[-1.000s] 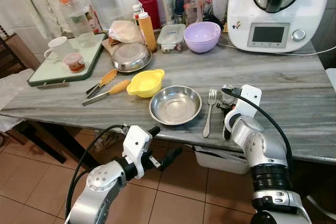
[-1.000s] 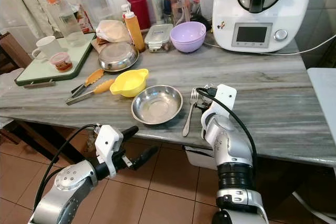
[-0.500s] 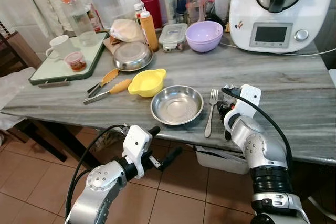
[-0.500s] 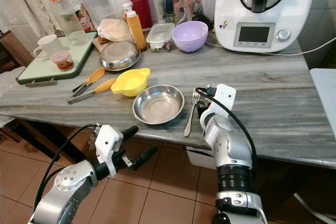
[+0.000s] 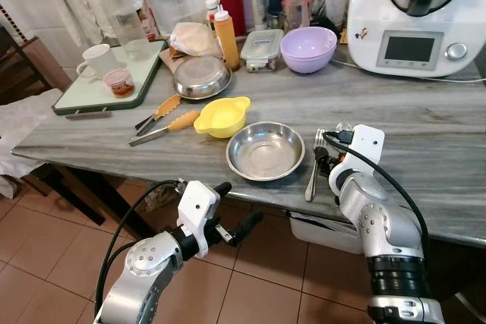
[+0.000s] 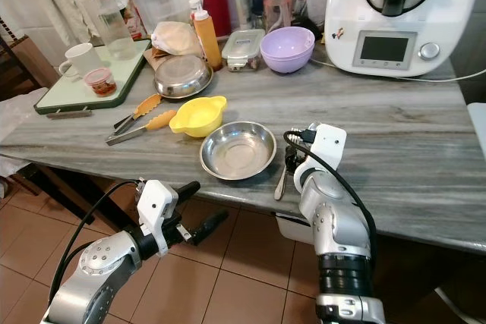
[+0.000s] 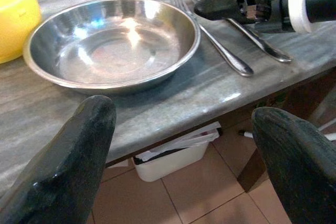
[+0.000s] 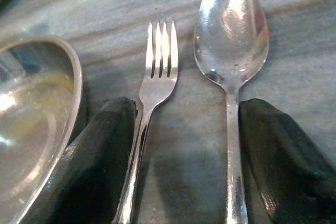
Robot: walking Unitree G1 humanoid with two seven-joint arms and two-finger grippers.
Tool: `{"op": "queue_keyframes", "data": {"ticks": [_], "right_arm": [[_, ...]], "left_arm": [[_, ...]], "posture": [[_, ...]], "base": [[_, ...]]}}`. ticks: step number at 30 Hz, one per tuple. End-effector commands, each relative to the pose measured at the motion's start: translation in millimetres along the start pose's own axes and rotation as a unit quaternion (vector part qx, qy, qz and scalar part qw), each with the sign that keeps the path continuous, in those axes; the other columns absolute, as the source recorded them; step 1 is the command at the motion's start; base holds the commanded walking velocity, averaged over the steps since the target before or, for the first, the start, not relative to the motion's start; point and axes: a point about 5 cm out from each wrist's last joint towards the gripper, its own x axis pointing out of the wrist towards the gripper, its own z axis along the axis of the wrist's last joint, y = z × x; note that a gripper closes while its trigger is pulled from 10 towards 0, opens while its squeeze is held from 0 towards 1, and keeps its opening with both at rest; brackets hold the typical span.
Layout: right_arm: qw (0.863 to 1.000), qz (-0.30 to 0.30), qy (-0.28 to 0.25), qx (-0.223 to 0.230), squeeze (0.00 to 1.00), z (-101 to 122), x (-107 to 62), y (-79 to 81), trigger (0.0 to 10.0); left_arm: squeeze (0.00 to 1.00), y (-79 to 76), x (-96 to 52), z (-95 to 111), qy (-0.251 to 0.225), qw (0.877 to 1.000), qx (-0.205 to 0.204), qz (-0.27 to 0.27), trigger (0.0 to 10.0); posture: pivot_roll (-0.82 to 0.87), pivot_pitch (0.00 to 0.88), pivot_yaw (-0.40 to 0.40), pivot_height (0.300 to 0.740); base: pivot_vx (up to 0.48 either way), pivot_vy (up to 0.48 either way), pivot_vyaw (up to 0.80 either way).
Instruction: Setting the table
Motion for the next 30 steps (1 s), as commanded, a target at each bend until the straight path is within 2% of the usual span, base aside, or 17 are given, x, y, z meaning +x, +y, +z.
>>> {"op": "queue_keyframes", "data": {"ticks": [1, 6, 12, 18, 20, 24, 28, 30], "right_arm": [[0.999, -0.033, 0.025, -0.009, 1.00, -13.0, -0.8, -11.6, 10.0], [0.999, -0.038, 0.001, -0.024, 1.00, -4.3, -4.8, -16.9, 10.0], [0.998, -0.035, -0.022, -0.040, 1.00, -0.1, -8.2, -16.1, 10.0], [0.996, -0.026, -0.067, -0.049, 1.00, 10.5, -11.0, -10.9, 10.0], [0.993, -0.011, -0.104, -0.060, 1.00, 19.9, -13.7, -5.0, 10.0], [0.991, -0.001, -0.120, -0.061, 1.00, 23.8, -14.9, -1.7, 10.0], [0.979, 0.029, -0.180, -0.093, 1.00, 37.5, -19.9, 10.1, 10.0], [0.969, 0.043, -0.211, -0.125, 1.00, 42.8, -23.7, 15.4, 10.0]], "left_arm": [[0.00, 6.2, -3.0, -0.6, 0.003, 1.000, 0.003, 0.012, 10.0], [0.00, 7.1, -3.6, -0.7, 0.001, 1.000, 0.001, 0.016, 10.0], [0.00, 8.2, -3.3, -0.2, -0.001, 1.000, 0.002, 0.018, 10.0], [0.00, 8.8, -3.1, 1.0, -0.005, 1.000, 0.003, 0.021, 10.0], [0.00, 9.3, -3.2, 1.4, -0.008, 1.000, 0.004, 0.026, 10.0], [0.00, 9.3, -3.2, 1.7, -0.009, 1.000, 0.005, 0.028, 10.0], [0.00, 10.5, -4.0, 3.2, -0.018, 0.999, 0.010, 0.045, 10.0], [0.00, 12.0, -4.8, 5.7, -0.029, 0.998, 0.010, 0.060, 10.0]], "posture": [[-0.20, 0.042, 0.188, 0.740], [-0.20, 0.039, 0.185, 0.740], [-0.20, 0.036, 0.187, 0.740], [-0.20, 0.037, 0.188, 0.740], [-0.20, 0.036, 0.188, 0.740], [-0.20, 0.035, 0.188, 0.740], [-0.19, 0.034, 0.186, 0.740], [-0.19, 0.032, 0.184, 0.740]], "base": [[0.000, 0.000, 0.00], [0.000, 0.000, 0.00], [0.000, 0.000, 0.00], [0.000, 0.000, 0.00], [0.000, 0.000, 0.00], [0.000, 0.000, 0.00], [0.000, 0.000, 0.00], [0.000, 0.000, 0.00]]}}
